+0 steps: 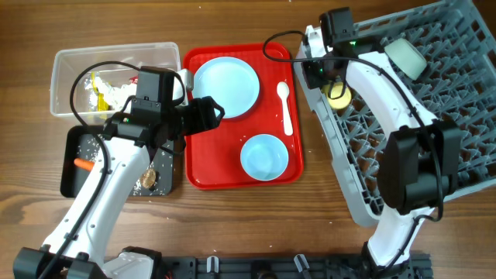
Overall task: Sort waste into correct bins and load items into the dishwasher rack
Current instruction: 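Lower the green bowl into the rack and open the right gripper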
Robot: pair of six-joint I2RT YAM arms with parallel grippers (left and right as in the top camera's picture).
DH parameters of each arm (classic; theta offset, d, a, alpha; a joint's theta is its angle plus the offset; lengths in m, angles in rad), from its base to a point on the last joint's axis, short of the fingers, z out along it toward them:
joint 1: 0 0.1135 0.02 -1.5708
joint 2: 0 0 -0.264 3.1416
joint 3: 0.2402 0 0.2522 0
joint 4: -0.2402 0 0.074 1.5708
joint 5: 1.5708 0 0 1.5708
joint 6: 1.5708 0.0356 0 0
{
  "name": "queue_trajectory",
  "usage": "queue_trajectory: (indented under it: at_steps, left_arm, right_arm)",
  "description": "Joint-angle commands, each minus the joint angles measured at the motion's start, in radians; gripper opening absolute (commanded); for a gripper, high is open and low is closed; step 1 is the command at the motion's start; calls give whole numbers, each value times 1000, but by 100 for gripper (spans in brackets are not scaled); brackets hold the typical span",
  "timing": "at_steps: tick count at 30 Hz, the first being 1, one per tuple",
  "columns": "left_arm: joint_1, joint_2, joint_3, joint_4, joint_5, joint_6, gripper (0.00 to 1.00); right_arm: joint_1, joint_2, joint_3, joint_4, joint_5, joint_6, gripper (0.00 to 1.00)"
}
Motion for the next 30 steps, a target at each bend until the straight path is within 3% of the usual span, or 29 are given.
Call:
queue_trajectory:
  at_steps: [1,12,17,24,27,28,30]
  left_arm:
    - [6,7,19,-8,-6,16,78]
    - [6,7,19,-8,-6,16,78]
    - [6,7,19,-8,-6,16,78]
    - [6,7,19,-8,-6,16,78]
    - [6,7,19,-10,-6,16,78]
    - [6,7,19,-10,-6,16,78]
    - [6,7,19,-11,-14,16,78]
  right_arm:
    - [11,3,11,85,-10,11,6]
    - [11,5,11,286,-10,119,8]
    - [11,5,11,352,48,186,4]
    - [11,7,11,427,71,194,5]
    - [11,8,11,449,72,195,13]
    - [11,8,11,454,72,195,22]
    - [11,8,11,464,68,194,54]
